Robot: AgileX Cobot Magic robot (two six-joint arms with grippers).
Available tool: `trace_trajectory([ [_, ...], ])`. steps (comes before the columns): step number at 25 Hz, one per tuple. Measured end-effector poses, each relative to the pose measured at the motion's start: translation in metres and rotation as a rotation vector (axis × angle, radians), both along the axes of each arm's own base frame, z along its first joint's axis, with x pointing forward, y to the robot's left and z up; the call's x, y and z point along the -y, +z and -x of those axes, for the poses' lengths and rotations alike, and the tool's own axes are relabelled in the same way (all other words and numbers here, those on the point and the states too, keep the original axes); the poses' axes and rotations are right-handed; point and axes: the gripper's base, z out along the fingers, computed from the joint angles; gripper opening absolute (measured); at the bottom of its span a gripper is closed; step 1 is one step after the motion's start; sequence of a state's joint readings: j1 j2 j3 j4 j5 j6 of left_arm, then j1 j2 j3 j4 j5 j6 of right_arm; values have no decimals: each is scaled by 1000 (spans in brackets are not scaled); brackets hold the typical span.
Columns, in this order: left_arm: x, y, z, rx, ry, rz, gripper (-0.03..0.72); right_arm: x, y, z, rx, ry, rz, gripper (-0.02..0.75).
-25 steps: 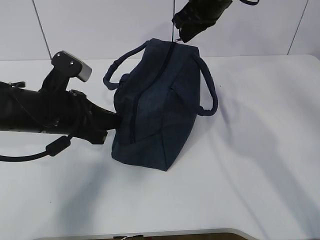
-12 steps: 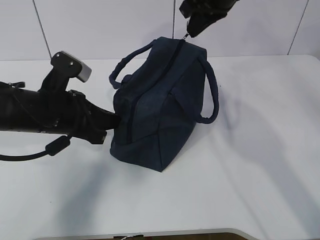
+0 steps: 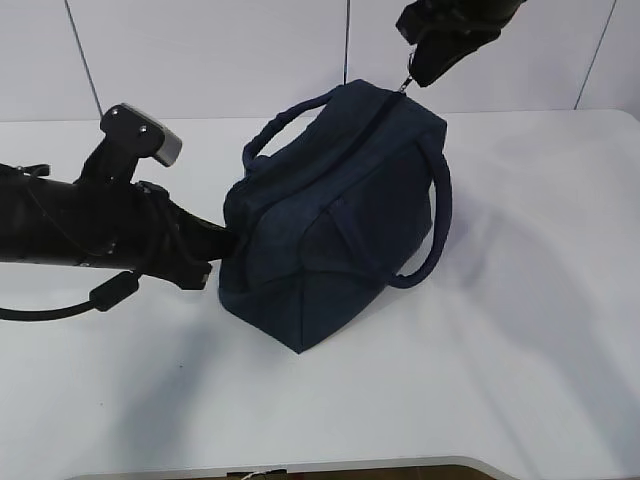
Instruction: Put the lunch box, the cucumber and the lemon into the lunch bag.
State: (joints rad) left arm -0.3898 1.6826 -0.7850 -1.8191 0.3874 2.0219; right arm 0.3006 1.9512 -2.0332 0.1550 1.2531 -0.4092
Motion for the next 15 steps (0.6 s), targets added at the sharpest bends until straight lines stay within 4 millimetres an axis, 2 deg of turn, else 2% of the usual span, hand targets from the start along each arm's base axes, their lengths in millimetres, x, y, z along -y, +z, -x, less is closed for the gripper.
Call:
trace_trajectory([
  [3,0,1,-2,7,8,-9,-24,3,7,12,-3,-2,-4,5],
  [11,-3,20,-25,96,98,-76,-24,13,-4,45,-86,-5,16,5],
  [15,-4,27,-34,127,135,-96,-24,15,0,60,-100,-1,-14,5],
])
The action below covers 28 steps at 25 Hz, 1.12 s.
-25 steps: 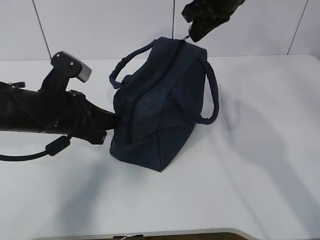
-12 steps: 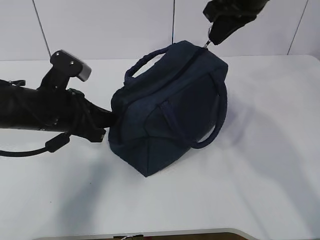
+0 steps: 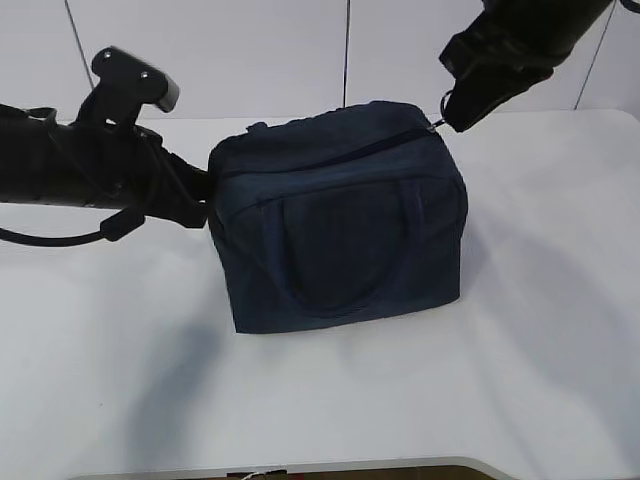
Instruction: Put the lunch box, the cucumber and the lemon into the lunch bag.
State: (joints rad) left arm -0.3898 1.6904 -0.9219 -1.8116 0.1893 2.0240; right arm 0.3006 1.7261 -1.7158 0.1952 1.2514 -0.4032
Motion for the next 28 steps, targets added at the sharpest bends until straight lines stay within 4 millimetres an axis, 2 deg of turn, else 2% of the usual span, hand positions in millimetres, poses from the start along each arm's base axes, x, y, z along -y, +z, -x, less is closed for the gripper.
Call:
trace_trajectory([
  [5,0,1,-7,23,11,-35,-24,1,6,15,-8,1,-46,5],
  [8,1,0,-10,24,9,-41,-24,0,2,20,-24,2,-52,5],
  [12,1,0,-10,28,5,-45,-24,1,-6,22,-50,1,-44,5],
  [17,1,1,-10,32,3,-47,-23,1,-5,23,-46,-7,-48,5],
  [21,1,0,-10,38,-7,-62,-5,1,-5,23,-84,-114,-83,5],
  [28,-5,0,-12,64,0,-145,71,3,-4,22,-145,-314,-135,5],
])
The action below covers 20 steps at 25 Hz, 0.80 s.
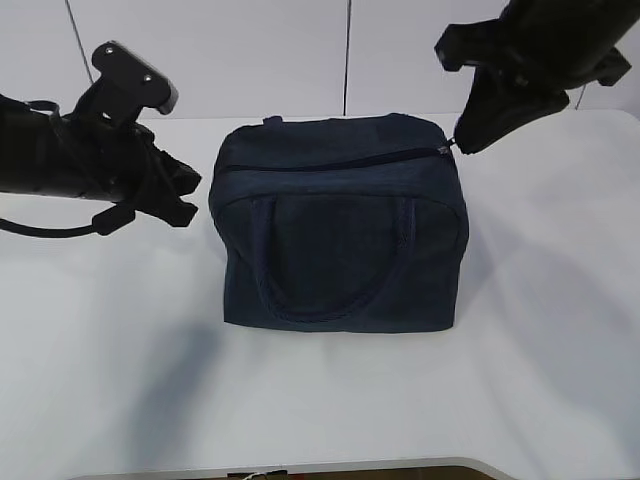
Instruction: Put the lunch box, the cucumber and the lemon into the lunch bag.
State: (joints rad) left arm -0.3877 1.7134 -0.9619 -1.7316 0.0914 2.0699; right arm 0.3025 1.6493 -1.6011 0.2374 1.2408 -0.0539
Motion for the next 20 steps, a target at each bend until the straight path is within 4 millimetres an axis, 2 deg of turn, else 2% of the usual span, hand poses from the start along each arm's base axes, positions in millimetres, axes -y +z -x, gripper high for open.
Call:
trace_trajectory([
  [5,-2,9,2,49,-39,-52,130,0,4,0,-32,-118,-36,5],
  [9,0,28,9,103,-92,-34,195,1,4,-1,-64,-227,-64,5],
  [14,12,54,26,152,-271,80,241,1,5,-5,-70,-386,-125,5],
  [20,24,59,39,214,-500,90,248,-5,7,-8,-99,-495,-235,5],
])
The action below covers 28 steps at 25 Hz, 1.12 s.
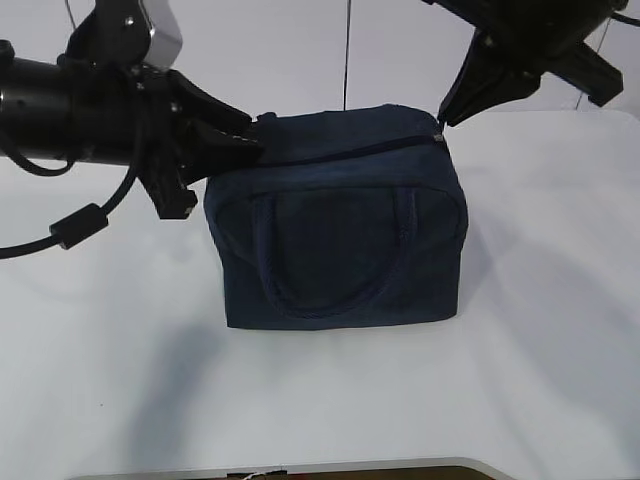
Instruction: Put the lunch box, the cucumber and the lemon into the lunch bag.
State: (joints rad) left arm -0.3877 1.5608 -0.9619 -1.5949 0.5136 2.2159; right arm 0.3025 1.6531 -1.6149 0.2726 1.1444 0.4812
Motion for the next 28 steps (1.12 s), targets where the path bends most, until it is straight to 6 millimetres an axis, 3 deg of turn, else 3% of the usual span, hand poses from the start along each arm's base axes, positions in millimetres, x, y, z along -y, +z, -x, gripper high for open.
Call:
trace_trajectory([
  [8,1,-2,0,80,-53,-61,263,-5,-6,-4,-56,-37,-65,5],
  [14,5,-2,2,54,-98,-4,454,-6,-10,-5,-77,-41,-64,5],
  [16,8,-1,5,47,-143,22,480,-6,-10,-4,-79,-41,-63,5],
  [22,16,2,17,36,-271,72,487,-6,-10,-4,-78,-41,-62,5],
  [28,31,-12,22,28,-310,-4,487,-6,-10,-4,-78,-41,-62,5],
])
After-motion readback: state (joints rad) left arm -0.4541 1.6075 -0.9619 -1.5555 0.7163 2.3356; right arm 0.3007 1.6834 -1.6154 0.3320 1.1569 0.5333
